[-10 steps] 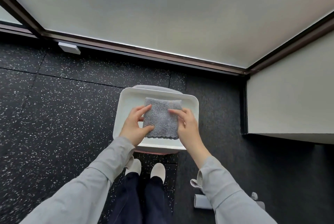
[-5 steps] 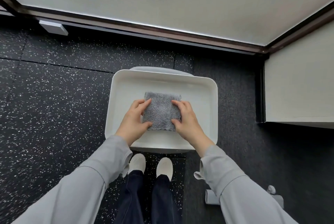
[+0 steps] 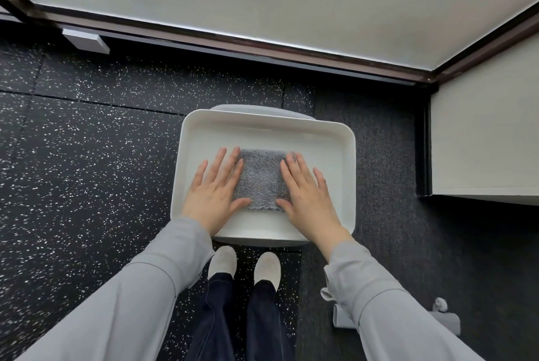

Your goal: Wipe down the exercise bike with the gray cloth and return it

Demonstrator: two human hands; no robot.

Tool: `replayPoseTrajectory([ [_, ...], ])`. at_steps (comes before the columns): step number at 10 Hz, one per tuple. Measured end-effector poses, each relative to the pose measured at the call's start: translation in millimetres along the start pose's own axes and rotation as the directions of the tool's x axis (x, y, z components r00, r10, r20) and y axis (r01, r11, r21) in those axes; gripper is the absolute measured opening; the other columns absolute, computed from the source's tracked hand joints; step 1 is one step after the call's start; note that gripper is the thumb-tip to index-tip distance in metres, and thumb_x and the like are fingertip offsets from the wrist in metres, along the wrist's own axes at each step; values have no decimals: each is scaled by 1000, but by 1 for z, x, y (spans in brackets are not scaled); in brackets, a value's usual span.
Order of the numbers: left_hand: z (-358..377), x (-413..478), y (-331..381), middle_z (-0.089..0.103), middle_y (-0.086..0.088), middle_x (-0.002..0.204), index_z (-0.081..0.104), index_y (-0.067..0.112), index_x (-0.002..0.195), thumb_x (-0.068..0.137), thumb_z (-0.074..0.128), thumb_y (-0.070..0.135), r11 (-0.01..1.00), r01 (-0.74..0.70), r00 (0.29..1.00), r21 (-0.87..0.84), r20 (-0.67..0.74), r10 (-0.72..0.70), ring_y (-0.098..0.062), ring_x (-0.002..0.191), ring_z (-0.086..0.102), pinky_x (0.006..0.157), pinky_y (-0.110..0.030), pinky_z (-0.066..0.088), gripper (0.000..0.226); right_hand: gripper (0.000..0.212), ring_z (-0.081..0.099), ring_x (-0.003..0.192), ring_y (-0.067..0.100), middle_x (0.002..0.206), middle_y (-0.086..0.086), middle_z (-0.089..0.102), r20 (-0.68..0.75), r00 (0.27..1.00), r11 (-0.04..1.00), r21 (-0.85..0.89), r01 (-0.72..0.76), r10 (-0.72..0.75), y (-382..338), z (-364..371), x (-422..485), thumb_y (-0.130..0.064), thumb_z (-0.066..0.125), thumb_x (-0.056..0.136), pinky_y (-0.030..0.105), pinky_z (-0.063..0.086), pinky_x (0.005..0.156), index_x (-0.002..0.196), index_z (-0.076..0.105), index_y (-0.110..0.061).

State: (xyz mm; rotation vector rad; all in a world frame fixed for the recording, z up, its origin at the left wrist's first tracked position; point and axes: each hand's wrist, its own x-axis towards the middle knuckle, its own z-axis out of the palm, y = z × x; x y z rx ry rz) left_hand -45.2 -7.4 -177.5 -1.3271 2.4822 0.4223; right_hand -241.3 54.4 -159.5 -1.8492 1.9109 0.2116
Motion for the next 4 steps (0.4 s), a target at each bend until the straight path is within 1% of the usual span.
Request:
replayPoseTrajectory([
  [1,1,4,-4,-38,9,144,-16,21,146,87,25,65,999,-14,996,46,85,10,-15,142,-24,117,-41,-8,85,81,-17,147,20,161,4,-17,84,996,1000,-24,-11,13,6,2,2,-43,43,96,40,-7,118,150,-9,-13],
  [2,-6,2,-2,-37,9,144,-23,20,143,88,26,66,999,-13,992,47,129,7,-15,144,-19,118,-41,-7,86,82,-18,147,20,160,4,-18,113,994,1000,4,-17,16,3,-5,-1,-44,43,96,39,-7,118,150,-10,-11],
  [3,-22,-5,3,-31,6,150,-20,17,145,88,27,65,999,27,989,22,146,-30,-15,144,-18,118,-42,-5,88,81,-17,147,19,161,4,-16,92,995,998,56,-41,36,-3,-18,-6,-42,44,96,39,-6,119,150,-9,-13],
  [4,-47,-19,10,-23,3,156,-20,16,145,88,26,66,996,89,984,3,157,-88,-16,145,-17,119,-42,-3,88,80,-15,148,19,162,3,-12,54,996,995,73,-71,67,-15,-38,-16,-42,43,97,40,-4,119,150,-9,-14],
])
